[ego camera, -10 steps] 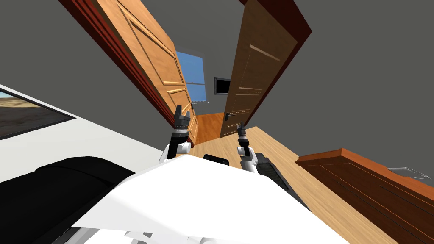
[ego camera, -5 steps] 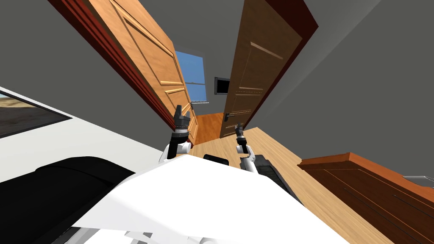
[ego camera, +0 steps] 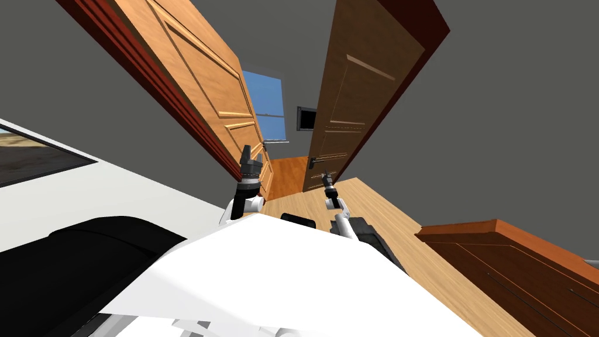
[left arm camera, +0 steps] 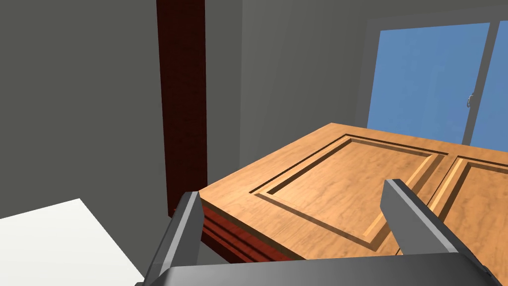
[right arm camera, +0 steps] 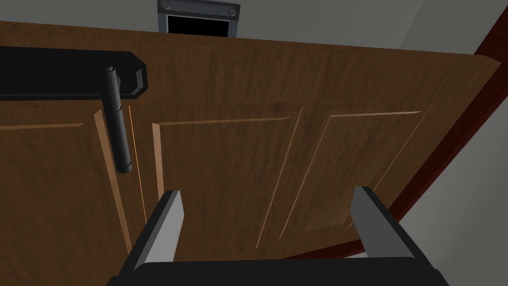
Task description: Push the door open
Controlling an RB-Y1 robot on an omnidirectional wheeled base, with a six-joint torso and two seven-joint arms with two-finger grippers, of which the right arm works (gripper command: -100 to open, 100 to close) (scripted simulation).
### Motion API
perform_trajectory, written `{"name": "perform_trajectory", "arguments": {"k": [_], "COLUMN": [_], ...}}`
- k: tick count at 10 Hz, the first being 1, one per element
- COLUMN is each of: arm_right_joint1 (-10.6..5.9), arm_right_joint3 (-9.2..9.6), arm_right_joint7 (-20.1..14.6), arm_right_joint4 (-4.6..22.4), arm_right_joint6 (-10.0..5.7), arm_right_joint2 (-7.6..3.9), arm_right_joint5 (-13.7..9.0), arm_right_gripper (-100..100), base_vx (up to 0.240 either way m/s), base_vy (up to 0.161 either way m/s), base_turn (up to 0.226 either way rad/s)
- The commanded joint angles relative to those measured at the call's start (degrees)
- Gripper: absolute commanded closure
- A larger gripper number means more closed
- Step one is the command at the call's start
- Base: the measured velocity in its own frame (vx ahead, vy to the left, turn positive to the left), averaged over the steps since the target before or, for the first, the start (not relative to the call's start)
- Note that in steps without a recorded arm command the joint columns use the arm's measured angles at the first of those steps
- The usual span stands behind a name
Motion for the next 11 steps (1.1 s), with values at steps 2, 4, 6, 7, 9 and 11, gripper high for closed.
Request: {"name": "perform_trajectory", "arguments": {"k": [2, 4, 6, 7, 9, 11], "arm_right_joint1": [-2.49, -5.12, -6.43, -6.43, -8.81, -9.99], "arm_right_joint3": [0.32, 0.76, 0.97, 0.97, 1.37, 1.57], "arm_right_joint7": [-1.63, -3.59, -4.56, -4.56, -6.33, -7.21], "arm_right_joint4": [4.61, 8.99, 11.54, 11.66, 15.72, 17.75], "arm_right_joint6": [-0.06, -0.02, 0.0, 0.0, 0.04, 0.06], "arm_right_joint2": [-0.19, -0.58, -0.78, -0.78, -1.12, -1.29], "arm_right_joint5": [0.63, 1.36, 1.72, 1.72, 2.38, 2.71], "arm_right_gripper": [-100, -100, -100, -100, -100, -100], "base_vx": [0.055, 0.075, 0.05, 0.036, 0.057, 0.057], "base_vy": [-0.045, -0.084, -0.053, -0.034, -0.047, -0.07], "base_turn": [0.025, 0.065, 0.022, 0.025, 0.046, 0.035]}}
